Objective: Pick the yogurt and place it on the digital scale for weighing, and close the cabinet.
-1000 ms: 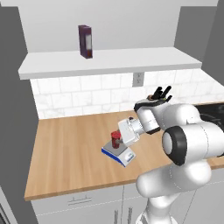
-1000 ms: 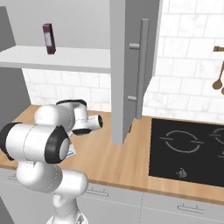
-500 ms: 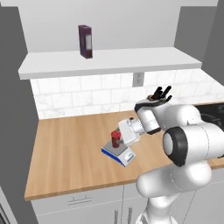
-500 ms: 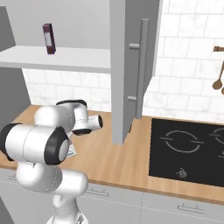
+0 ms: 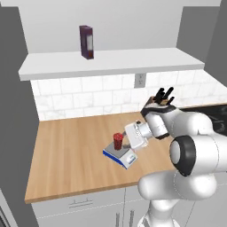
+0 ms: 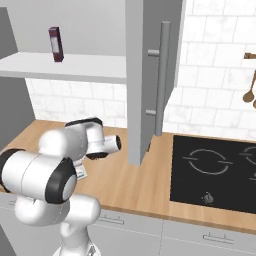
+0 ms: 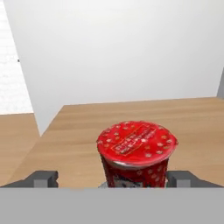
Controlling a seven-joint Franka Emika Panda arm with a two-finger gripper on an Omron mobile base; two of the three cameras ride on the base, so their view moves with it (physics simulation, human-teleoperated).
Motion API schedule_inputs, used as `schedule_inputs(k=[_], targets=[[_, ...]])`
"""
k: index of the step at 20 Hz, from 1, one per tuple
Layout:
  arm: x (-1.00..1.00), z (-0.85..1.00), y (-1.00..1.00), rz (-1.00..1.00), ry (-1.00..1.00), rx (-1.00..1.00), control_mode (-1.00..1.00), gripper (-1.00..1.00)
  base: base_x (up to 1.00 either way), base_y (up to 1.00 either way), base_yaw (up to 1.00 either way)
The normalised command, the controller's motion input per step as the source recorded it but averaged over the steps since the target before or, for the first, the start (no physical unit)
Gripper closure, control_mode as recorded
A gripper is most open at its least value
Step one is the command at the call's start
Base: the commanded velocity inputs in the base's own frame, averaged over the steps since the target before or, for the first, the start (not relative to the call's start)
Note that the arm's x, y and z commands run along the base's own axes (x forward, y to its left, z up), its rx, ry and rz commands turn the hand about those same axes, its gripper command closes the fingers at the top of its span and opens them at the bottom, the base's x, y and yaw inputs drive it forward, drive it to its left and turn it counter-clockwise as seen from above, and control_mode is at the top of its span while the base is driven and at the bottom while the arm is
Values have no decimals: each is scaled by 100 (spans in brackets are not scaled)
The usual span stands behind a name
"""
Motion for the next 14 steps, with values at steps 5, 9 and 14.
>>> schedule_inputs(k=[5,9,14], targets=[[-9,0,-27,0,0,0,-100,-100,0,0,0],[-64,0,-20,0,-13,2,-100,-100,0,0,0],[-87,6,-9,0,-29,1,-100,-100,0,0,0]])
